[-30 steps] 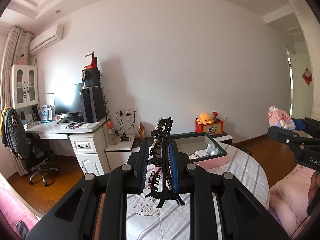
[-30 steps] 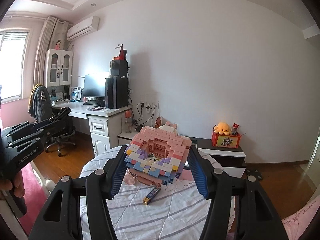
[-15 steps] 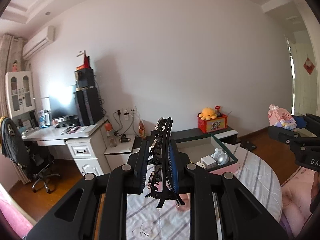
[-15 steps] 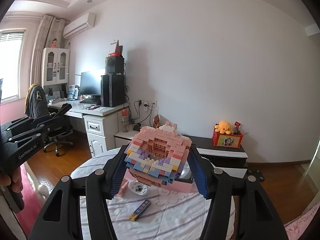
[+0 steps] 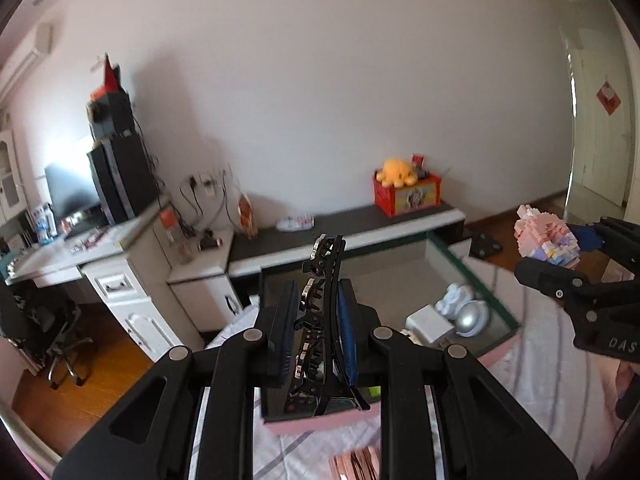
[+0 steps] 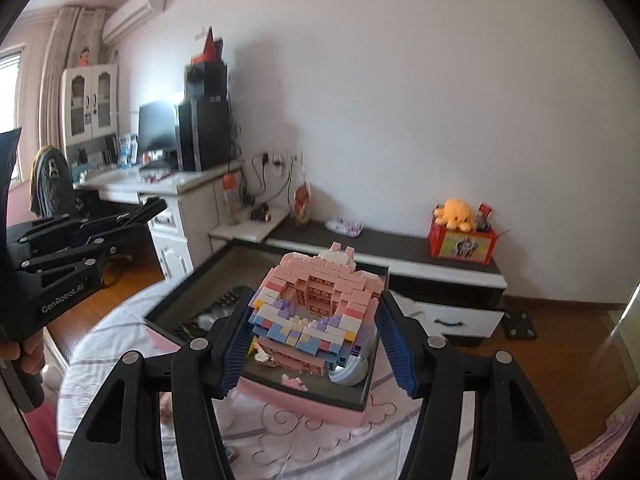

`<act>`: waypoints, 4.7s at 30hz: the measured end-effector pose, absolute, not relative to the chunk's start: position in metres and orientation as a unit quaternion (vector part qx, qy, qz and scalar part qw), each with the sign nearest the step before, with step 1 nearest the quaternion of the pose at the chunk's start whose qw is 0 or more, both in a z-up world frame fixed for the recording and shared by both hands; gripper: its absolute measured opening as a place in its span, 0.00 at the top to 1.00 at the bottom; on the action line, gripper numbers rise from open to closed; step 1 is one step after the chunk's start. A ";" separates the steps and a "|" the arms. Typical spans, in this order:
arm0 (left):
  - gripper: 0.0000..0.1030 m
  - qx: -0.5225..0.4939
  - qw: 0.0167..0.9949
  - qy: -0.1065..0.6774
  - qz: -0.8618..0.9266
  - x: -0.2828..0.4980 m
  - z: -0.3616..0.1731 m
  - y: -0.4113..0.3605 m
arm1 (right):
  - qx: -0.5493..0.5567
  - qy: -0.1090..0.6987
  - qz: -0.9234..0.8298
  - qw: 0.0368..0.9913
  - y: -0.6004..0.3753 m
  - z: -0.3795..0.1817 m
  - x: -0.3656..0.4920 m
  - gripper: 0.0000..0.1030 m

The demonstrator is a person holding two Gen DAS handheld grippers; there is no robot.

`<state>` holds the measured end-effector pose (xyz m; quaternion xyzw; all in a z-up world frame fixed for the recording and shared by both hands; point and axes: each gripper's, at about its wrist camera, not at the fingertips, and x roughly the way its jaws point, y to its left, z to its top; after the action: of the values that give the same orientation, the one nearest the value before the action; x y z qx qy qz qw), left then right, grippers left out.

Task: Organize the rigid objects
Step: 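Carry the clips and pink figure into the pink box and open both tools, then withdraw both tools from the box back over the bed, then grasp the rose-gold cup with the left tool while the right tool grasps the blue boxed item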

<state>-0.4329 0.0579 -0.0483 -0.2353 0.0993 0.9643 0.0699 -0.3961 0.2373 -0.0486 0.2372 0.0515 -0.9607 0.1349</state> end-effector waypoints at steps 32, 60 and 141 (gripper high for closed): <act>0.78 -0.338 0.085 0.112 0.930 -0.511 -0.144 0.084 | 0.337 0.051 -0.926 0.162 0.210 -0.150 -0.492 0.40; 0.00 -0.198 0.010 0.068 0.978 -0.349 -0.044 0.033 | 0.208 0.037 -0.972 0.104 0.224 -0.057 -0.368 0.00; 0.00 -0.342 0.028 0.060 0.937 -0.313 -0.149 0.010 | 0.408 0.059 -0.902 0.126 0.189 -0.189 -0.331 0.73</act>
<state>-0.3132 0.0104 -0.1491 -0.3418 0.0604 0.9374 0.0278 -0.3313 0.1890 -0.1895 0.4076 0.0592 -0.9025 0.1262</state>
